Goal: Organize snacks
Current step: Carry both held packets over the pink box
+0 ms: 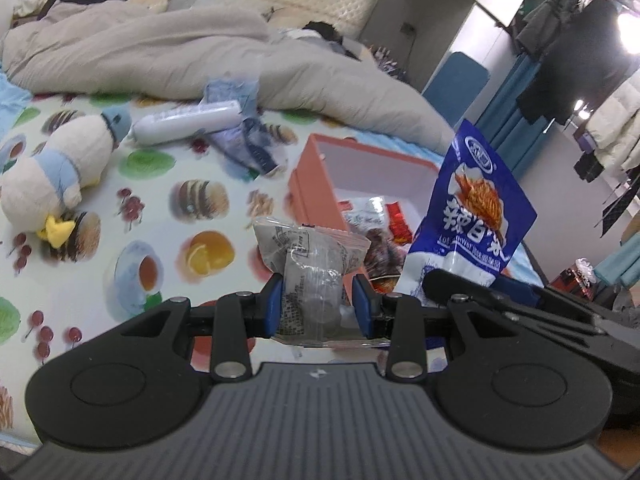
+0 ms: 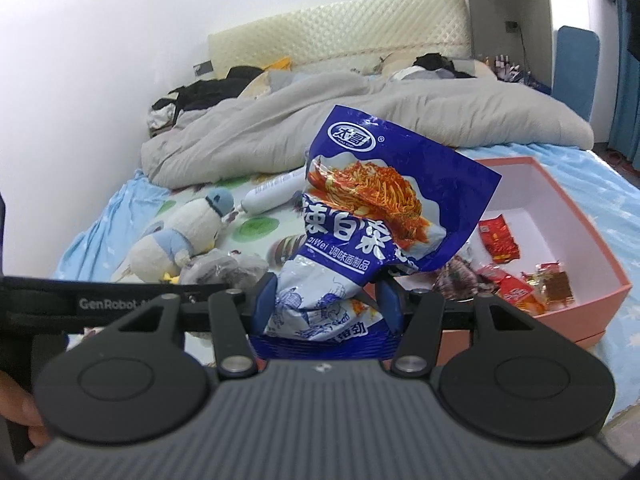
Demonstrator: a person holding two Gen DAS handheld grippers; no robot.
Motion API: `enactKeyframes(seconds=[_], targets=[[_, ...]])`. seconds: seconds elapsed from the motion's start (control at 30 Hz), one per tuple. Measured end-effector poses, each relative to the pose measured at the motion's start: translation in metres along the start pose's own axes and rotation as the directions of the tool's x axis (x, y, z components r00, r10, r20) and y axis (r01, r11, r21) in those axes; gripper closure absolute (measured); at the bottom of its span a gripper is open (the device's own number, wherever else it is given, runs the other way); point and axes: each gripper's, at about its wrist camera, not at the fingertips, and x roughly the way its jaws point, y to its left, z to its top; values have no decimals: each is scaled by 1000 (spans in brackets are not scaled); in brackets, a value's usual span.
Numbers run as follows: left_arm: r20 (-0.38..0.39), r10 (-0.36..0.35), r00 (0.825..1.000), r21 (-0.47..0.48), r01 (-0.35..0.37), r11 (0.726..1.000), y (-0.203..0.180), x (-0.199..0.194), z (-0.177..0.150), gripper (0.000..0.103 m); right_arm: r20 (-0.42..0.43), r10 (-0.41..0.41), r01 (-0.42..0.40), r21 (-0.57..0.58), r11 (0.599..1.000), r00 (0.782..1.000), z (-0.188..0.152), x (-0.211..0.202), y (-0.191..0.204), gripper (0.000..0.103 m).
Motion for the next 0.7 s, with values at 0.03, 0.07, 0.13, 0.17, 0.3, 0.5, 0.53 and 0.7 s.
enactKeyframes(seconds=[0.03,0.07,0.13,0.17,0.3,0.5,0.53,0.7], targets=[[3,-5,1000,4,5,1000,-3,-2,1,61,1,-1,1,7,1000,1000,-1,-3,-2,46],[7,-10,1000,10,10,1000,-7,-4,2,61,1,0,0,13,1000,1000,-1,-6,-4,46],[16,-22,1000,23,21,1000,-15,-7,2,61,3,-8,8,20,1000,1000,-1,-12,-8,46],[17,-29,999,28,29,999,-20,-8,2,61,7,-16,15,22,1000,1000,-1,-15,-11,46],[23,-73,997,20,72,997,-35,-10,4,61,6,-31,31,37,999,999,-2,-24,-25,46],[28,-108,994,48,107,993,-59,-1,14,61,-5,-69,70,59,996,998,0,-24,-47,46],[27,-114,993,55,112,992,-63,1,17,61,-4,-74,74,67,995,997,0,-24,-51,46],[1,-126,992,77,125,989,-78,23,25,61,-13,-97,98,99,990,995,1,-19,-70,46]])
